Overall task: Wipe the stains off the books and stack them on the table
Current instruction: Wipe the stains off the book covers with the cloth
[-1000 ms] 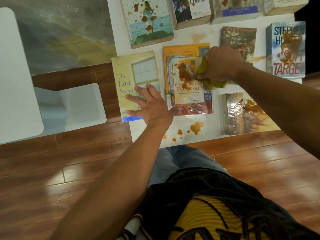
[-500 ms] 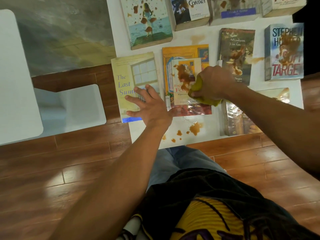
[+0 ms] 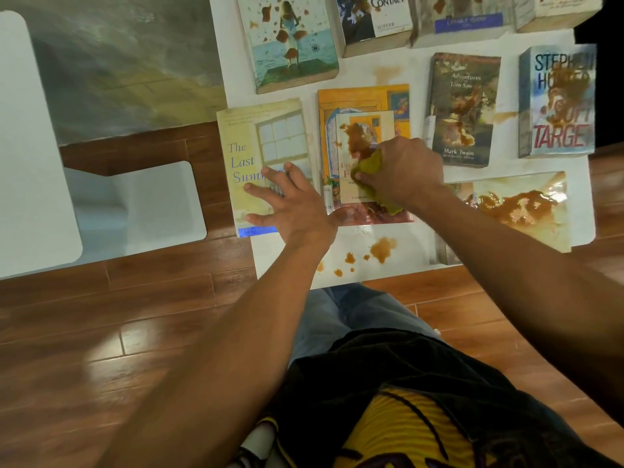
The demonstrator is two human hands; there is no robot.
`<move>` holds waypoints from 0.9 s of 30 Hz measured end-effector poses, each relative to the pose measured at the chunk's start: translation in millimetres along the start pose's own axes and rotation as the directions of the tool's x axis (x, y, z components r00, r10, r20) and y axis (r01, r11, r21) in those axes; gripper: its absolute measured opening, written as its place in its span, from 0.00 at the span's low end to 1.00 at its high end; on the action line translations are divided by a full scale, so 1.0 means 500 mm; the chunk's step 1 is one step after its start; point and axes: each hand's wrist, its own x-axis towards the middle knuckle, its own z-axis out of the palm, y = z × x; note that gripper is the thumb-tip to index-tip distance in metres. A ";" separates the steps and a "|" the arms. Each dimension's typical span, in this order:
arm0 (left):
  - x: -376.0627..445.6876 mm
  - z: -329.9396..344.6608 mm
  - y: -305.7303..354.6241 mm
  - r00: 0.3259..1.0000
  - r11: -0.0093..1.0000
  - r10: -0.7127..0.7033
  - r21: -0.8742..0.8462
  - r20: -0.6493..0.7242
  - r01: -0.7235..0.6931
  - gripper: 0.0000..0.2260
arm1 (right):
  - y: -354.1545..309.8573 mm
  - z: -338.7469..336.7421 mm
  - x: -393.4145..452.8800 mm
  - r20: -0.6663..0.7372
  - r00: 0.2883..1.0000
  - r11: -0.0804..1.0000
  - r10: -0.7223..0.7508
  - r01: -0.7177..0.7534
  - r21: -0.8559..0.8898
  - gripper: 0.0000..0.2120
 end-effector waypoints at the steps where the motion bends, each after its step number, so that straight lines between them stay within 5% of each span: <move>1: 0.000 0.000 -0.001 1.000 1.000 0.000 -0.004 0.000 0.000 0.58 | 0.014 -0.004 0.002 0.012 1.000 1.000 0.017 -0.016 -0.025 0.24; 13: -0.002 0.000 0.000 1.000 1.000 -0.009 -0.021 0.009 0.009 0.59 | -0.034 0.008 0.007 -0.007 1.000 1.000 0.001 -0.001 0.031 0.26; 20: -0.001 0.005 -0.002 1.000 0.999 -0.006 -0.036 0.009 0.006 0.59 | 0.048 -0.002 0.010 0.026 0.995 0.995 0.099 -0.099 -0.018 0.30; 27: -0.007 -0.001 0.001 1.000 1.000 -0.020 -0.023 0.017 0.020 0.58 | -0.039 0.008 0.008 -0.007 0.999 0.999 -0.037 0.037 -0.028 0.26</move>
